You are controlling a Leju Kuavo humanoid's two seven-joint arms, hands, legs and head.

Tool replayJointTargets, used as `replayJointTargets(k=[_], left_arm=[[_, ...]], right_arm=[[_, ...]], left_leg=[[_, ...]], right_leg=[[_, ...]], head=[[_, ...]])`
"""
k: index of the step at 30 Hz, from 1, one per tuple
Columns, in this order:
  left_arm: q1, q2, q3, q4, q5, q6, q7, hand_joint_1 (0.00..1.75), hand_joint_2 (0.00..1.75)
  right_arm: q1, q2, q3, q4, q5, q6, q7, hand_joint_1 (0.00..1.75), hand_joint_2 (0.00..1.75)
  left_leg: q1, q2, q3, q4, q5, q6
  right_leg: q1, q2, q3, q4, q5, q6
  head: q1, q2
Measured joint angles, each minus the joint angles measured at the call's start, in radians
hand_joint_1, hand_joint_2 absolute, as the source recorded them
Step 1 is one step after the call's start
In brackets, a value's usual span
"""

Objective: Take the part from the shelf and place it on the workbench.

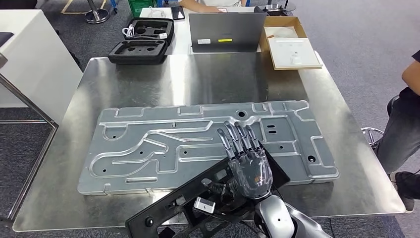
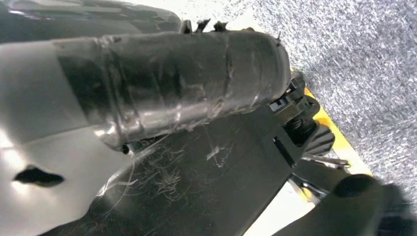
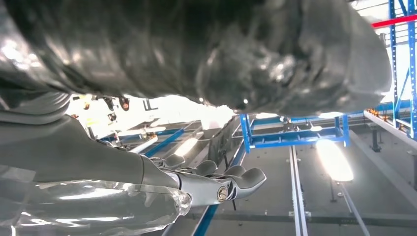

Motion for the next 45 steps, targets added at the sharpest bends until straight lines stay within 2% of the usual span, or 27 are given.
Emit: replayJointTargets(k=[2,5,7,9,11,12,13,14,16,18,21,23,24,26,27,28,29,32,33,34,37,38,40,42,43,44,45], left_arm=[[0.000,0.000,0.000,0.000,0.000,0.001,0.000,0.00,0.00],[0.001,0.000,0.000,0.000,0.000,0.004,-0.001,0.00,0.00],[0.001,0.001,0.000,0.000,0.000,0.006,-0.001,0.00,0.00],[0.001,0.001,0.000,0.000,0.001,0.008,-0.003,0.00,0.00],[0.001,0.001,0.000,0.000,0.001,0.009,-0.006,0.00,0.00],[0.000,0.001,0.000,0.000,0.002,0.009,-0.006,0.00,0.00],[0.000,0.000,0.000,0.000,0.003,0.009,-0.007,0.00,0.00],[0.000,0.000,0.000,0.000,0.003,0.009,-0.008,0.00,0.00],[0.001,0.000,0.000,-0.001,0.006,0.009,-0.008,0.00,0.00],[0.001,0.000,0.000,-0.001,0.010,0.009,-0.009,0.00,0.00],[0.003,0.000,0.000,-0.002,0.013,0.010,-0.012,0.00,0.00],[0.003,0.000,0.000,-0.002,0.018,0.012,-0.015,0.00,0.00],[0.003,0.000,0.000,-0.002,0.022,0.013,-0.017,0.00,0.00],[0.003,-0.002,0.000,-0.002,0.029,0.014,-0.019,0.00,0.00],[0.003,-0.004,0.000,-0.002,0.034,0.011,-0.019,0.00,0.00],[0.004,-0.007,0.000,-0.002,0.038,0.008,-0.017,0.00,0.00],[0.004,-0.009,0.000,-0.002,0.042,0.005,-0.016,0.00,0.00],[0.002,-0.013,0.000,-0.002,0.052,0.002,-0.015,0.00,0.00],[0.002,-0.015,0.000,-0.002,0.056,0.003,-0.016,0.00,0.00],[0.002,-0.015,0.000,-0.002,0.059,0.003,-0.017,0.00,0.00],[0.002,-0.017,0.000,-0.002,0.063,0.005,-0.018,0.00,0.00],[0.002,-0.017,0.000,-0.002,0.064,0.005,-0.018,0.00,0.00],[0.002,-0.019,0.000,-0.002,0.066,0.006,-0.018,0.00,0.00],[0.001,-0.022,0.001,-0.002,0.071,0.006,-0.019,0.00,0.00],[0.001,-0.023,0.001,-0.002,0.073,0.006,-0.019,0.00,0.00],[0.000,-0.024,0.001,-0.002,0.076,0.006,-0.020,0.00,0.00],[0.000,-0.025,0.001,-0.002,0.077,0.006,-0.020,0.00,0.00]], right_arm=[[0.000,0.001,-0.002,-0.002,0.000,0.000,0.001,0.00,0.00],[0.001,0.004,-0.006,-0.009,0.000,-0.005,0.006,0.00,0.00],[0.003,0.004,-0.011,-0.020,0.000,-0.010,0.015,0.00,0.00],[0.005,0.005,-0.016,-0.036,0.000,-0.017,0.021,0.00,0.00],[0.012,0.005,-0.021,-0.051,0.000,-0.022,0.024,0.00,0.00],[0.016,0.005,-0.024,-0.058,-0.001,-0.023,0.025,0.00,0.00],[0.019,0.005,-0.028,-0.067,-0.001,-0.025,0.027,0.00,0.00],[0.021,0.005,-0.033,-0.076,-0.001,-0.025,0.029,0.00,0.00],[0.022,0.005,-0.041,-0.095,-0.002,-0.026,0.031,0.00,0.00],[0.022,0.005,-0.047,-0.112,-0.002,-0.026,0.032,0.00,0.00],[0.023,0.006,-0.050,-0.133,-0.006,-0.035,0.032,0.00,0.00],[0.024,0.006,-0.053,-0.149,-0.019,-0.057,0.031,0.00,0.00],[0.024,0.007,-0.055,-0.159,-0.025,-0.070,0.030,0.00,0.00],[0.024,0.009,-0.058,-0.183,-0.028,-0.085,0.027,0.00,0.00],[0.025,0.010,-0.058,-0.197,-0.028,-0.087,0.024,0.00,0.00],[0.025,0.011,-0.058,-0.213,-0.027,-0.087,0.022,0.00,0.00],[0.026,0.012,-0.059,-0.231,-0.027,-0.088,0.021,0.00,0.00],[0.027,0.018,-0.060,-0.287,-0.045,-0.109,0.021,0.00,0.00],[0.029,0.021,-0.062,-0.307,-0.054,-0.121,0.021,0.00,0.00],[0.033,0.023,-0.063,-0.326,-0.062,-0.133,0.021,0.00,0.00],[0.043,0.025,-0.066,-0.374,-0.072,-0.151,0.019,0.00,0.00],[0.045,0.026,-0.066,-0.386,-0.073,-0.152,0.018,0.00,0.00],[0.046,0.029,-0.067,-0.409,-0.075,-0.153,0.017,0.00,0.00],[0.049,0.031,-0.069,-0.430,-0.085,-0.156,0.016,0.00,0.00],[0.052,0.031,-0.070,-0.438,-0.096,-0.157,0.016,0.00,0.00],[0.054,0.031,-0.073,-0.447,-0.110,-0.158,0.016,0.00,0.00],[0.056,0.031,-0.077,-0.456,-0.122,-0.159,0.016,0.00,0.00]], left_leg=[[-0.003,-0.001,-0.005,0.015,-0.008,-0.009],[-0.004,-0.001,-0.010,0.019,-0.009,-0.022],[-0.001,-0.001,-0.018,0.037,-0.024,-0.034],[0.004,0.000,-0.052,0.114,-0.070,-0.047],[0.009,0.000,-0.112,0.243,-0.125,-0.056],[0.011,0.000,-0.131,0.283,-0.134,-0.058],[0.012,0.000,-0.138,0.299,-0.130,-0.060],[0.013,0.000,-0.122,0.265,-0.104,-0.059],[0.014,0.000,-0.054,0.130,-0.038,-0.055],[0.008,-0.001,-0.005,0.030,-0.013,-0.047],[0.002,-0.002,0.000,0.008,-0.009,-0.029],[0.005,-0.001,0.001,-0.004,0.004,-0.015],[0.006,0.001,0.001,-0.009,0.009,-0.010],[0.003,0.002,-0.005,-0.009,0.013,-0.004],[0.001,0.002,-0.009,-0.007,0.015,-0.001],[0.000,0.002,-0.013,-0.004,0.015,0.000],[0.000,0.002,-0.017,0.000,0.016,0.000],[0.000,0.000,-0.033,0.024,0.014,-0.004],[-0.001,0.000,-0.038,0.031,0.014,-0.008],[-0.002,-0.001,-0.042,0.035,0.015,-0.013],[-0.001,-0.001,-0.048,0.036,0.022,-0.030],[0.000,-0.001,-0.054,0.047,0.009,-0.036],[0.005,0.000,-0.081,0.121,-0.058,-0.047],[0.009,0.000,-0.115,0.240,-0.140,-0.056],[0.011,0.000,-0.120,0.282,-0.162,-0.059],[0.012,0.000,-0.110,0.292,-0.168,-0.060],[0.012,0.000,-0.080,0.264,-0.157,-0.059]], right_leg=[[0.002,0.000,0.052,-0.100,0.029,-0.004],[0.006,0.003,0.059,-0.119,0.033,-0.016],[0.004,0.003,0.060,-0.124,0.038,-0.027],[0.001,0.001,0.061,-0.128,0.040,-0.033],[0.001,-0.001,0.060,-0.127,0.040,-0.036],[0.002,-0.002,0.060,-0.127,0.040,-0.036],[0.002,-0.002,0.061,-0.127,0.039,-0.037],[0.002,-0.001,0.062,-0.127,0.039,-0.036],[0.001,0.003,0.065,-0.127,0.038,-0.034],[0.002,0.005,0.064,-0.128,0.038,-0.026],[0.000,0.005,0.060,-0.132,0.043,-0.009],[0.000,0.004,0.050,-0.110,0.021,-0.002],[0.001,0.003,0.035,-0.072,-0.007,-0.001],[0.002,0.002,-0.014,0.052,-0.077,0.000],[0.003,0.002,-0.036,0.108,-0.099,0.001],[0.002,0.002,-0.044,0.137,-0.104,0.002],[0.002,0.001,-0.034,0.125,-0.090,0.003],[0.001,0.000,0.061,-0.051,-0.015,0.002],[0.001,0.001,0.079,-0.091,-0.004,0.000],[0.003,0.001,0.084,-0.108,-0.002,-0.004],[0.006,0.002,0.077,-0.111,0.014,-0.022],[0.005,0.001,0.075,-0.115,0.021,-0.028],[0.002,-0.002,0.065,-0.120,0.038,-0.039],[0.004,-0.004,0.045,-0.120,0.053,-0.043],[0.005,-0.005,0.034,-0.120,0.061,-0.043],[0.006,-0.006,0.022,-0.119,0.069,-0.043],[0.007,-0.006,0.012,-0.119,0.077,-0.042]], head=[[-0.001,0.000],[-0.001,0.000],[-0.003,0.000],[-0.006,0.000],[-0.007,0.000],[-0.007,0.000],[-0.007,0.000],[-0.007,0.000],[-0.007,0.000],[-0.006,0.000],[-0.005,0.000],[-0.003,0.000],[-0.001,0.000],[0.002,0.000],[0.002,0.000],[0.003,0.000],[0.003,0.000],[0.003,0.000],[0.002,0.000],[0.002,0.000],[0.002,0.000],[0.001,0.000],[-0.003,0.000],[-0.006,0.000],[-0.006,0.000],[-0.006,0.000],[-0.006,0.000]])
